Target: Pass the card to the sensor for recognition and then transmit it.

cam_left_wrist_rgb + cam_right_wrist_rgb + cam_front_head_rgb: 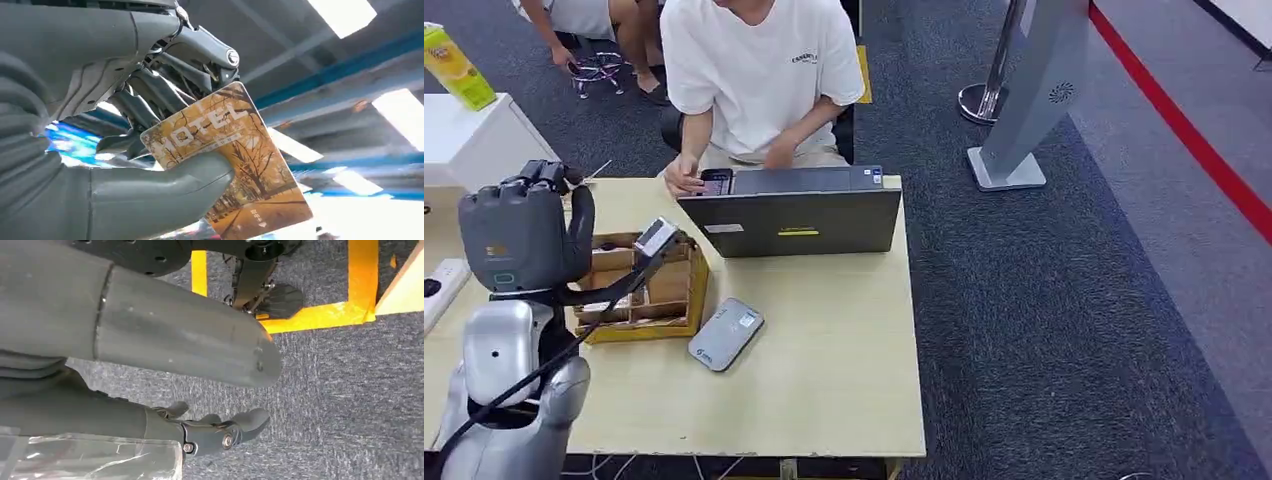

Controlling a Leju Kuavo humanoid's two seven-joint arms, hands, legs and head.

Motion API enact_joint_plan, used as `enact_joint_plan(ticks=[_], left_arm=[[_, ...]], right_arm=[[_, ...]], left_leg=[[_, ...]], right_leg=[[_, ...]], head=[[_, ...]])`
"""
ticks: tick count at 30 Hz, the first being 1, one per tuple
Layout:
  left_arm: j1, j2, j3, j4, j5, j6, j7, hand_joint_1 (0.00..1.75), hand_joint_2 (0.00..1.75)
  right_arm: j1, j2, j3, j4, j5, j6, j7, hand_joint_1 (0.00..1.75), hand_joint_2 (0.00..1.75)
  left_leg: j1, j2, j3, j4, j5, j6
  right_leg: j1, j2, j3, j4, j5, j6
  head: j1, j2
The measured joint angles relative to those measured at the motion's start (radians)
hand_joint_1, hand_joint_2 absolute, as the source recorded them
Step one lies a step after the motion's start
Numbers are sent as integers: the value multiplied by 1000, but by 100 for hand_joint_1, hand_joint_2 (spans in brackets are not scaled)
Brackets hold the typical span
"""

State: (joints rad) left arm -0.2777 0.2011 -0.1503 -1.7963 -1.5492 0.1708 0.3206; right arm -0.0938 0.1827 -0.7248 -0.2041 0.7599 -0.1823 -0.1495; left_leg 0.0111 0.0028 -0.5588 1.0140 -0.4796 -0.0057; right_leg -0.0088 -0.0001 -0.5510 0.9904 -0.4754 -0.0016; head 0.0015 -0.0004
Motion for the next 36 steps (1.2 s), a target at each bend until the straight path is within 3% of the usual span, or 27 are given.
enact_joint_plan(ticks=[2, 6, 10, 17, 26, 27, 36], left_arm=[[-32, 41, 36, 80, 0, -1, 43, 175, 175], [-92, 96, 146, 284, 0, 48, 27, 175, 175], [-117, 119, 217, 401, 0, 46, 32, 175, 175], [-128, 127, 268, 482, 0, 46, 32, 175, 175], [-134, 127, 283, 513, 0, 45, 27, 175, 175], [-134, 126, 283, 513, 0, 46, 24, 0, 175], [-130, 108, 302, 513, 0, 58, -28, 0, 175]], right_arm=[[-3, 1, 7, 1, 23, 3, 7, 0, 0], [-9, 2, 17, 3, 45, 12, 13, 0, 0], [-10, 2, 22, 3, 63, 13, 14, 0, 0], [-10, 4, 22, 4, 63, 13, 14, 0, 0], [-10, 7, 22, 4, 68, 12, 14, 0, 0], [-9, 8, 22, 5, 75, 12, 13, 0, 0], [-9, 11, 22, 7, 80, 13, 4, 0, 0]], left_leg=[[0, 0, 0, 0, 0, -1], [0, 1, 0, 0, 1, -2], [0, 1, 0, 0, 2, -2], [0, 1, -2, 0, 1, -2], [0, 1, -2, 1, 1, -2], [0, 1, -2, 1, 1, -2], [0, 1, -2, 1, 1, -2]], right_leg=[[0, 1, 0, 1, 0, 0], [0, 2, -3, 3, 1, -1], [0, 2, -3, 3, 0, -1], [0, 2, -4, 3, 0, -1], [0, 2, -4, 3, 0, -1], [0, 2, -4, 3, 0, -1], [0, 2, -4, 3, 0, -1]], head=[[0, 0], [-1, 0], [-1, 0], [0, 0], [0, 0], [0, 0], [0, 0]])
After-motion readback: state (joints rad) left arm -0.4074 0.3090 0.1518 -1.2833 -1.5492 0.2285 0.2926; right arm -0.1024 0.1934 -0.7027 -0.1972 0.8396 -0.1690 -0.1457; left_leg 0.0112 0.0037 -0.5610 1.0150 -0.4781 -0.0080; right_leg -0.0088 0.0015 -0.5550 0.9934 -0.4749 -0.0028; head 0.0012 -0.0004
